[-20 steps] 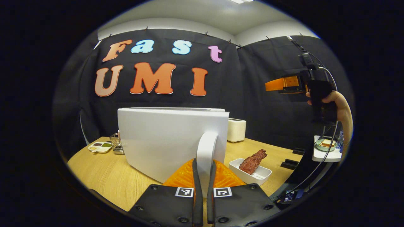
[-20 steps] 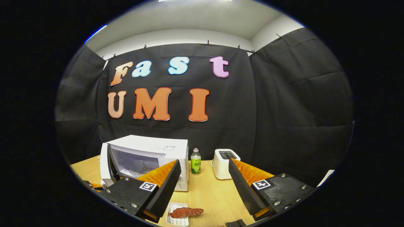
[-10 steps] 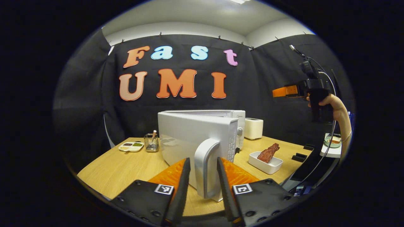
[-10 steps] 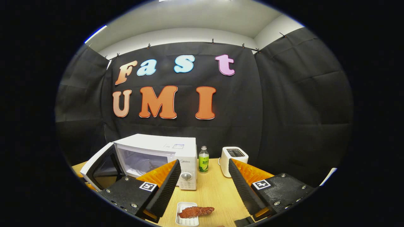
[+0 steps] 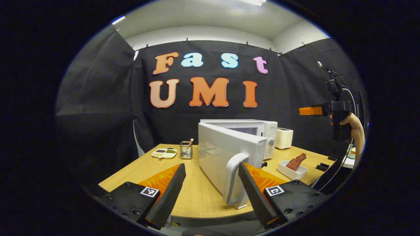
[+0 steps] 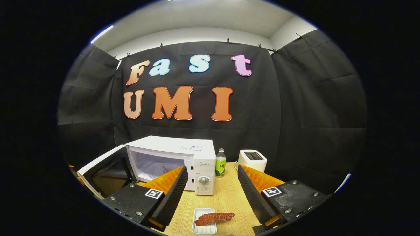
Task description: Open the microwave oven with the left hand, put the food in, and close the microwave oven.
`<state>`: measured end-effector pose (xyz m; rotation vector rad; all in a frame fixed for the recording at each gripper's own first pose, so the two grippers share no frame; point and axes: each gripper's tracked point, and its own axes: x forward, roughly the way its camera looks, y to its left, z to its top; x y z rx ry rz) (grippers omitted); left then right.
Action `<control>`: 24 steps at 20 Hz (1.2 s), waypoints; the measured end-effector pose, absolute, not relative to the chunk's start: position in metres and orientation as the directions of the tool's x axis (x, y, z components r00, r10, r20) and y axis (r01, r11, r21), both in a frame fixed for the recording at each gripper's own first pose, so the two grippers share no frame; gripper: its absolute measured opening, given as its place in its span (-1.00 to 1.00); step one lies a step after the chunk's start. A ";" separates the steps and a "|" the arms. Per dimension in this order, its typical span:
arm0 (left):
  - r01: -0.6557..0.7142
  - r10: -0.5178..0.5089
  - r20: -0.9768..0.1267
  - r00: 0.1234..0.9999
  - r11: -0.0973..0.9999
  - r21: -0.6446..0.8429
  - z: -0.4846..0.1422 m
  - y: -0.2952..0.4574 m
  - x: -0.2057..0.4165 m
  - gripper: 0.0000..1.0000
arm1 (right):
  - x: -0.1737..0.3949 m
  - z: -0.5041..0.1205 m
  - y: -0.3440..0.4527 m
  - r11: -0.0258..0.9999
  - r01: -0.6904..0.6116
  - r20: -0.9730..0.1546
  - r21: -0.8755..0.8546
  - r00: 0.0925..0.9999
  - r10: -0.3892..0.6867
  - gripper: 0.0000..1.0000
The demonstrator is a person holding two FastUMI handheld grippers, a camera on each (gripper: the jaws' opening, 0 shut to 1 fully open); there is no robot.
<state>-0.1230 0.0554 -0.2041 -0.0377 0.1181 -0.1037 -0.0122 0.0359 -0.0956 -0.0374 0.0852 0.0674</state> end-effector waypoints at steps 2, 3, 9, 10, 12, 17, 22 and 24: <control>0.061 -0.066 -0.114 0.991 0.997 -0.044 -0.201 0.074 -0.119 1.00 | -0.015 -0.102 0.029 0.999 -0.045 -0.084 -0.024 0.996 0.043 0.88; 0.042 -0.047 -0.113 0.992 0.998 -0.044 -0.200 0.082 -0.115 1.00 | -0.017 -0.107 0.023 0.999 -0.032 -0.086 -0.011 0.996 0.031 0.88; -0.019 0.015 -0.099 0.995 0.999 -0.037 -0.194 0.114 -0.097 1.00 | -0.025 -0.154 -0.003 0.989 0.033 -0.145 0.142 0.989 -0.012 0.88; -0.023 0.019 -0.101 0.995 0.999 -0.041 -0.194 0.117 -0.093 1.00 | -0.024 -0.163 -0.008 0.985 0.043 -0.158 0.167 0.987 -0.016 0.89; -0.041 0.037 -0.111 0.993 0.999 -0.034 -0.199 0.126 -0.084 0.94 | -0.025 -0.183 -0.016 0.978 0.065 -0.180 0.198 0.983 -0.030 0.89; -0.072 0.068 -0.108 0.992 0.997 -0.032 -0.201 0.138 -0.061 1.00 | -0.014 -0.245 -0.029 0.920 0.125 -0.271 0.372 0.962 -0.021 0.90; -0.065 0.062 -0.140 0.988 0.998 -0.011 -0.219 0.128 -0.040 1.00 | -0.001 -0.300 -0.022 0.849 0.155 -0.368 0.505 0.928 0.050 0.63; -0.053 0.050 -0.150 0.987 0.998 -0.016 -0.223 0.123 -0.033 0.94 | 0.001 -0.312 -0.018 0.829 0.163 -0.385 0.535 0.920 0.067 0.42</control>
